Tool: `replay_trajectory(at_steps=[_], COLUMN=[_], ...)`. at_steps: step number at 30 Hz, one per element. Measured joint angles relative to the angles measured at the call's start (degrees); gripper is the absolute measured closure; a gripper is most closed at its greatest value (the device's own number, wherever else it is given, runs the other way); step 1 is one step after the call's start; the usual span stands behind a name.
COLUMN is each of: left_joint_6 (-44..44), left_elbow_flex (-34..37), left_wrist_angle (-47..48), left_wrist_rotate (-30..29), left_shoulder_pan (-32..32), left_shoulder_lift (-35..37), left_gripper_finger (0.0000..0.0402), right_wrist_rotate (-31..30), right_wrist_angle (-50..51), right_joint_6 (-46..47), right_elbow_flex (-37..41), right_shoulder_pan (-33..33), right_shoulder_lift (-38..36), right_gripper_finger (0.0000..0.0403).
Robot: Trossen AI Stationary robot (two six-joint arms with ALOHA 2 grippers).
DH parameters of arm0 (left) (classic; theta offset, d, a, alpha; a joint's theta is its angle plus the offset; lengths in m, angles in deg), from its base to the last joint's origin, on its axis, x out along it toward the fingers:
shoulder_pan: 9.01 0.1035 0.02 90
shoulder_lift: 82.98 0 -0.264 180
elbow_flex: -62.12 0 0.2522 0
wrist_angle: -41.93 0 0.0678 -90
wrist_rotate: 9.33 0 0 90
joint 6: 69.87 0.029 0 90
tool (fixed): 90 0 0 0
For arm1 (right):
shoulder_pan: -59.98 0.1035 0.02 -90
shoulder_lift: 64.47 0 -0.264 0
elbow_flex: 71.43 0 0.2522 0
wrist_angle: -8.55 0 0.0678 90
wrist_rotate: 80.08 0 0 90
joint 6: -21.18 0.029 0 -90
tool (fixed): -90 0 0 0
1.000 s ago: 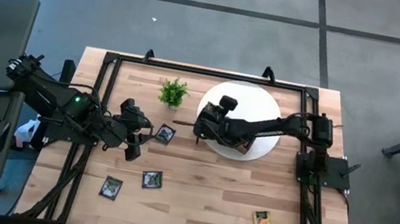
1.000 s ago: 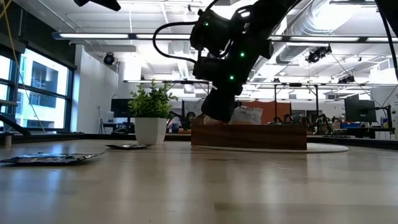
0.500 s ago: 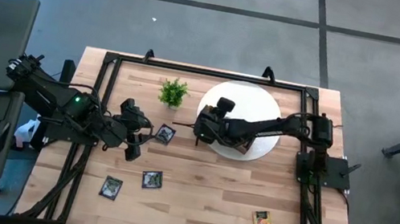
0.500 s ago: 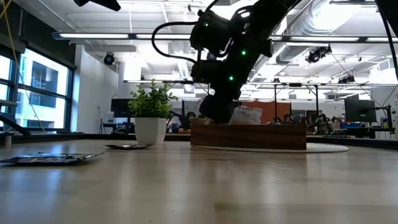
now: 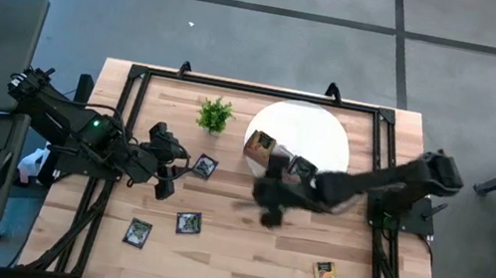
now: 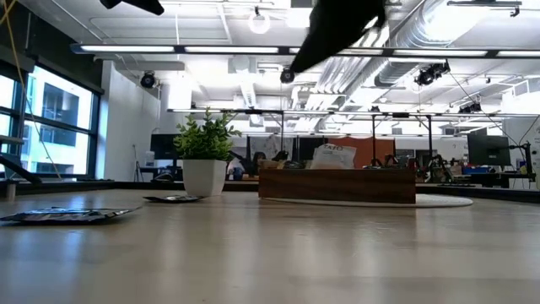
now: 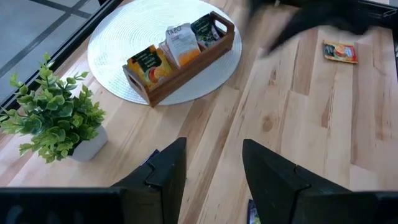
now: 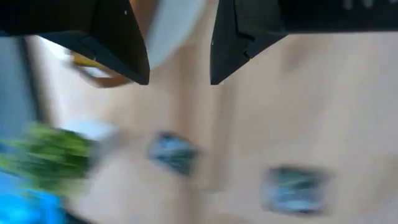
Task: Pick & Place Tea
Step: Put the yellow tea bag into the left compartment of the wooden organizer
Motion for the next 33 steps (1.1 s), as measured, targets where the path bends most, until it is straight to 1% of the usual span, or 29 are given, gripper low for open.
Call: replay_trajectory(at_steps=[4,6,8,12,15,19,23,27,33], left_joint_6=[0.02,0.0,0.0,-0.72,-1.93,-2.35,-2.36,-2.36,-2.78], left_elbow_flex=[0.0,0.0,0.0,0.0,0.0,0.0,0.0,0.0,0.0], left_wrist_angle=[-0.01,0.01,-0.03,-0.45,-0.9,-2.62,-3.27,-3.2,-3.15], left_wrist_rotate=[-0.45,-0.63,-0.8,-2.09,-3.69,-4.02,-4.43,-4.61,-4.63], left_shoulder_pan=[0.0,0.0,0.02,0.01,0.0,0.02,0.02,0.02,0.02], left_shoulder_lift=[0.0,0.0,0.0,0.0,0.0,0.0,0.0,0.0,0.0], left_gripper_finger=[0.0247,0.0247,0.0247,0.0247,0.0247,0.0247,0.0247,0.0247,0.0247], right_wrist_rotate=[10.22,14.95,19.03,23.14,26.28,32.17,33.32,35.2,37.42], right_wrist_angle=[9.34,14.05,18.88,29.23,33.39,28.06,20.43,14.0,9.46], right_joint_6=[1.46,4.78,10.39,23.6,30.13,33.95,38.09,39.64,41.09], right_elbow_flex=[-0.02,0.02,0.05,0.14,0.5,5.51,11.72,17.04,24.66], right_shoulder_pan=[7.01,9.86,12.09,15.43,17.92,21.0,22.91,23.01,22.98], right_shoulder_lift=[-2.85,-3.06,-2.92,-1.83,-0.99,-0.65,-0.63,-0.63,-0.63], right_gripper_finger=[0.0241,0.0241,0.0238,0.0228,0.0219,0.0207,0.0202,0.0204,0.0213])
